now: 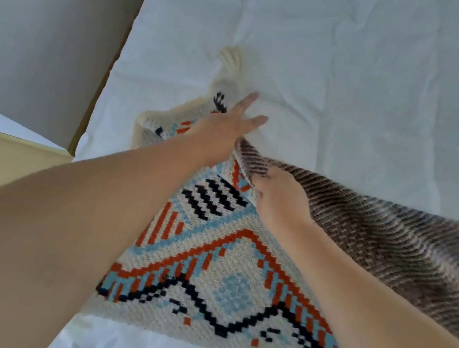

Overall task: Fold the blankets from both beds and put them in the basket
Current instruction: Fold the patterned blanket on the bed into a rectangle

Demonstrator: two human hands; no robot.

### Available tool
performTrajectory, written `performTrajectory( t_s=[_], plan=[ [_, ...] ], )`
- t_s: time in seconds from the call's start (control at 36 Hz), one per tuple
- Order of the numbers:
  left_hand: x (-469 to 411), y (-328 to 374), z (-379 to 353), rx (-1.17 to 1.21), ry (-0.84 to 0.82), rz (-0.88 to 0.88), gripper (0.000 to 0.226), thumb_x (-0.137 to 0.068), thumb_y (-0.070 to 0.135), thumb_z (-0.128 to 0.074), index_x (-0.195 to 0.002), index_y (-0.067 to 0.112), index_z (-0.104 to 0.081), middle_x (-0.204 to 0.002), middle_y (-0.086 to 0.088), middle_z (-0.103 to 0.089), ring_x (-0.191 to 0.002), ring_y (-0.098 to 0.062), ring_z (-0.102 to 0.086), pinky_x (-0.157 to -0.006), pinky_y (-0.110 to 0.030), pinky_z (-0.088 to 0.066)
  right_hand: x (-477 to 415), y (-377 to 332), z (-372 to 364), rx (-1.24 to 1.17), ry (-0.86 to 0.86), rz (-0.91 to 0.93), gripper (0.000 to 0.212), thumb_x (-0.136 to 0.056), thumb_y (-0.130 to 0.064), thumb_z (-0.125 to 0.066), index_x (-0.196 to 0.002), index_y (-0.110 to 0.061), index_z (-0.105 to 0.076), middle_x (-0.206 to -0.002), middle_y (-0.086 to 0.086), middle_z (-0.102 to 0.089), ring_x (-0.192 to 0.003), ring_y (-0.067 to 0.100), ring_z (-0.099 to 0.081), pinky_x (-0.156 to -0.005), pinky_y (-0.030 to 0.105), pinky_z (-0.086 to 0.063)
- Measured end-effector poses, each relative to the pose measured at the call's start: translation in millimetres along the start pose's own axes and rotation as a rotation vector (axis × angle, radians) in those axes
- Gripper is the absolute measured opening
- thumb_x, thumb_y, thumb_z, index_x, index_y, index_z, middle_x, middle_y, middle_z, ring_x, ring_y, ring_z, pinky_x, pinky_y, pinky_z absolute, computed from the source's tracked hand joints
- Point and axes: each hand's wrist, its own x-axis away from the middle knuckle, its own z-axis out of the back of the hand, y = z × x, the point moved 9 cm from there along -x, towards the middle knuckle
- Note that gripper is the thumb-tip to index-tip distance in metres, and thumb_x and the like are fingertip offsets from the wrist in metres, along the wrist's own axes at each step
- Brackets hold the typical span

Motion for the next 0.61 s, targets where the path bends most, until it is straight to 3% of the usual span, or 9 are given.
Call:
performTrajectory(
  t_s=[0.08,0.14,0.25,0.33,0.39,0.44,0.47,0.53,0.61],
  plan=[
    [-5.0,2.1,-14.8,-0.040,-0.099,-0.082,0.058,-0.082,-0.005,-0.054,-0.131,0.026,-0.055,-0.140,-0.004,-0.047,-0.097,-0.022,-0.062,-0.069,-0.038,-0.058,13.8,-8.9,-5.3,0.010,-0.004,0.064,0.039,-0.093,-0.005,-0.051,-0.128,-0.020,-0.057,-0.090,-0.003,-0.048,-0.084,0.015,-0.044,-0.073,0.028,-0.042],
    [1.8,-7.2,-16.9,-0.089,-0.112,-0.050,0.029,-0.086,0.003,-0.053,-0.107,0.015,-0.067,-0.112,-0.002,-0.061,-0.086,-0.018,-0.060,-0.072,-0.035,-0.055,18.0,-10.5,-7.2,-0.002,-0.002,0.074,0.040,-0.094,-0.006,-0.050,-0.131,-0.020,-0.056,-0.090,-0.002,-0.048,-0.084,0.015,-0.044,-0.074,0.029,-0.045],
    [33.6,-28.0,-17.9,-0.135,-0.157,-0.028,0.024,-0.085,0.013,-0.060,-0.108,0.016,-0.066,-0.146,-0.002,-0.036,-0.108,-0.021,-0.055,-0.083,-0.032,-0.049,22.4,-21.7,-12.5,-0.027,-0.034,0.101,0.041,-0.096,-0.006,-0.047,-0.133,-0.021,-0.053,-0.090,-0.002,-0.048,-0.083,0.016,-0.046,-0.071,0.031,-0.045],
    [63.8,-42.8,-9.7,-0.118,-0.157,0.006,0.018,-0.084,0.016,-0.062,-0.101,0.016,-0.068,-0.160,0.004,-0.013,-0.112,-0.017,-0.055,-0.065,-0.026,-0.041,27.3,-36.6,-16.5,-0.037,-0.059,0.128,0.041,-0.095,-0.004,-0.046,-0.131,-0.021,-0.056,-0.091,0.000,-0.051,-0.084,0.018,-0.048,-0.073,0.035,-0.049],
    [85.9,-44.1,-2.7,-0.145,-0.131,-0.031,0.014,-0.086,0.023,-0.061,-0.096,0.018,-0.068,-0.159,0.009,-0.018,-0.105,-0.012,-0.057,-0.058,-0.025,-0.039,34.2,-47.9,-21.4,-0.046,-0.091,0.147,0.041,-0.096,-0.004,-0.045,-0.132,-0.020,-0.056,-0.093,0.001,-0.052,-0.083,0.018,-0.048,-0.071,0.034,-0.049],
    [112.7,-42.1,-4.0,-0.139,-0.149,-0.108,0.014,-0.087,0.029,-0.058,-0.092,0.018,-0.066,-0.144,0.007,-0.046,-0.095,-0.013,-0.061,-0.063,-0.029,-0.044,43.0,-59.5,-28.1,-0.028,-0.137,0.175,0.039,-0.097,-0.003,-0.043,-0.130,-0.018,-0.057,-0.092,0.002,-0.050,-0.080,0.018,-0.048,-0.066,0.032,-0.046],
    [127.8,-43.4,-5.2,-0.107,-0.170,-0.111,0.012,-0.088,0.029,-0.057,-0.087,0.019,-0.062,-0.121,0.004,-0.061,-0.087,-0.016,-0.062,-0.065,-0.031,-0.045,47.7,-65.2,-32.1,-0.009,-0.160,0.192,0.038,-0.097,-0.003,-0.042,-0.130,-0.017,-0.058,-0.091,0.002,-0.049,-0.078,0.018,-0.048,-0.064,0.031,-0.046],
    [158.0,-51.6,-9.8,-0.037,-0.195,-0.065,0.011,-0.087,0.028,-0.056,-0.080,0.021,-0.056,-0.078,0.004,-0.060,-0.071,-0.019,-0.058,-0.061,-0.030,-0.040,57.8,-76.3,-38.8,0.027,-0.196,0.222,0.035,-0.098,-0.004,-0.043,-0.127,-0.016,-0.058,-0.089,0.001,-0.047,-0.072,0.016,-0.049,-0.060,0.030,-0.045],
    [199.9,-68.5,-26.7,0.015,-0.245,0.027,0.009,-0.088,0.029,-0.059,-0.085,0.021,-0.060,-0.076,0.006,-0.056,-0.072,-0.016,-0.054,-0.065,-0.030,-0.041,73.8,-92.4,-49.9,0.093,-0.244,0.255,0.034,-0.098,-0.005,-0.043,-0.127,-0.018,-0.055,-0.088,-0.001,-0.043,-0.061,0.013,-0.045,-0.055,0.029,-0.047]
  ],
)
